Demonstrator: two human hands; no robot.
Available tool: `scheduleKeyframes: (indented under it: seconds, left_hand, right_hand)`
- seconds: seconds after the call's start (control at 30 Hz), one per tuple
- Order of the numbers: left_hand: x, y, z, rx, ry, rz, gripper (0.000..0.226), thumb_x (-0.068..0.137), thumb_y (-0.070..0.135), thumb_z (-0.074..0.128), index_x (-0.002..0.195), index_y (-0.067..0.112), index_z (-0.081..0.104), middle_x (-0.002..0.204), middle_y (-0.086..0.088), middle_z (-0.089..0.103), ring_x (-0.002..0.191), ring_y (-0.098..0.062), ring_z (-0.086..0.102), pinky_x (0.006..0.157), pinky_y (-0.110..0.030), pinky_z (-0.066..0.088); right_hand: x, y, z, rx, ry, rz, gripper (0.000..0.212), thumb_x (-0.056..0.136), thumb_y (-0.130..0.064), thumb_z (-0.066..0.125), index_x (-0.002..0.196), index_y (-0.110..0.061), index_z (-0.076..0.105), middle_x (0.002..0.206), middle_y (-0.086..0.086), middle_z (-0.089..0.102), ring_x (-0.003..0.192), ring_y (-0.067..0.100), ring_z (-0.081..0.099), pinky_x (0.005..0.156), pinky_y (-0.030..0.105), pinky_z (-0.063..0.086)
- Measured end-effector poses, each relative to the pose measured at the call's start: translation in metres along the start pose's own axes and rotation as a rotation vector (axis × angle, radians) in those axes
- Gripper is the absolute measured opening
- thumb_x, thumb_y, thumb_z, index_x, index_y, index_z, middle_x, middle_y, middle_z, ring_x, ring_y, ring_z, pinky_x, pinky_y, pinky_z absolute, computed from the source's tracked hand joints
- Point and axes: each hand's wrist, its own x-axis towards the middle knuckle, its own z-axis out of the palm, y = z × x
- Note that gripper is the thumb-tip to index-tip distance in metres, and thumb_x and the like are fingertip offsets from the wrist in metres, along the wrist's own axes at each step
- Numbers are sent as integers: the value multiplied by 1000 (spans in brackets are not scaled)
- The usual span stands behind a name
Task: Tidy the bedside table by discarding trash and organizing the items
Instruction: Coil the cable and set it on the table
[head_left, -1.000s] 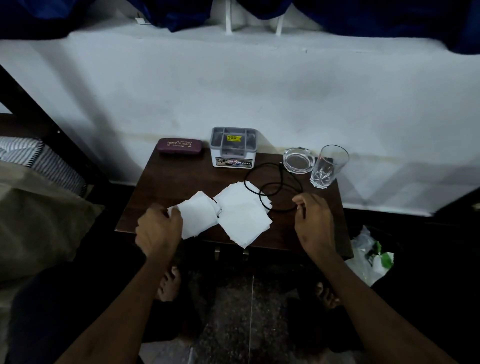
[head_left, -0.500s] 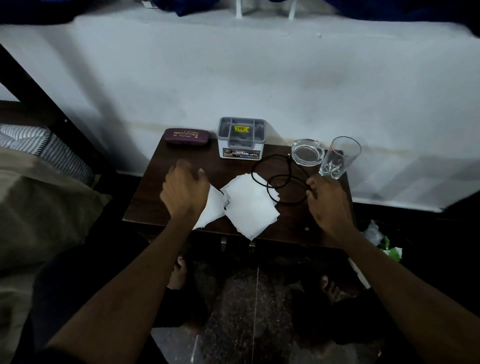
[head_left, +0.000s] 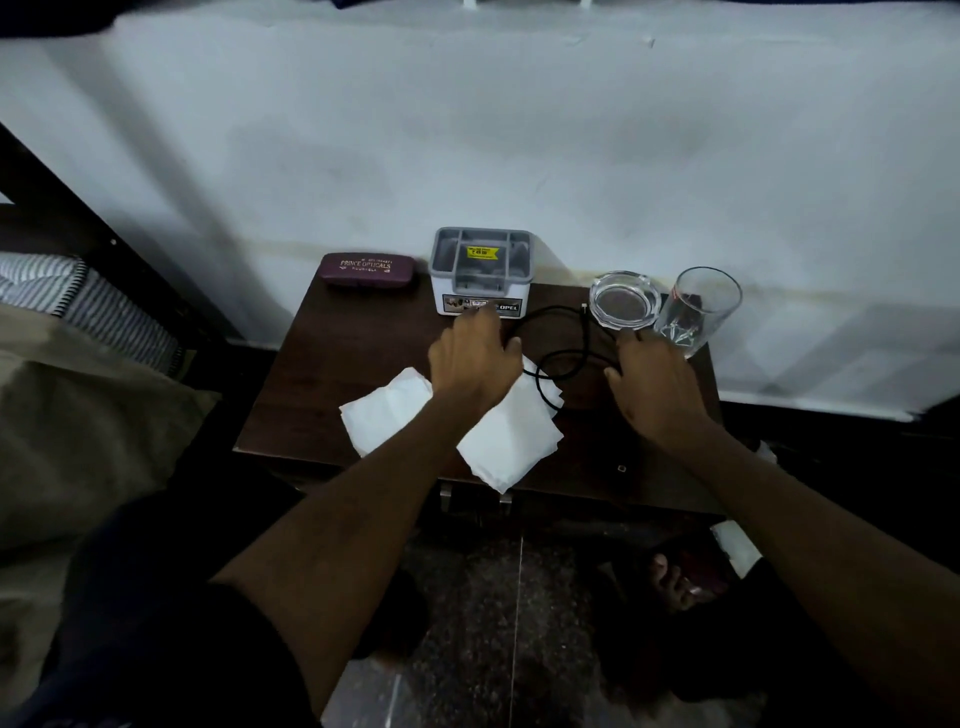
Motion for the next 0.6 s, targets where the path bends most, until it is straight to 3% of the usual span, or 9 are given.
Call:
scheduleKeyframes:
  seconds: [0.23,0.33,0.6]
  left_hand:
    - [14,8,38,81,-53,41,56,89,53,72,123,9,64,130,-13,65,125,-35,61,108,-51,41]
    - [16,8,48,116,-62,31,63,86,56,74,128,11,62,135,-11,63,131,-33,57,110,-50,38]
    - [20,13,56,100,-49,2,60,86,37,80,134,9,60,140,-14,59,133,-35,56,114,-52,38]
  right_hand:
    - [12,2,1,37,-35,58,30,97,-18,68,117,3,60,118,26,66,112,42,63,86,45,53]
    - [16,3,3,47,-41,75,29,97,-18,69,116,3,61,119,25,65,113,41,62,85,45,53]
    - [17,8,10,50,-58,85,24,95,-14,69,112,1,62,116,24,65,109,41,65,84,46,56]
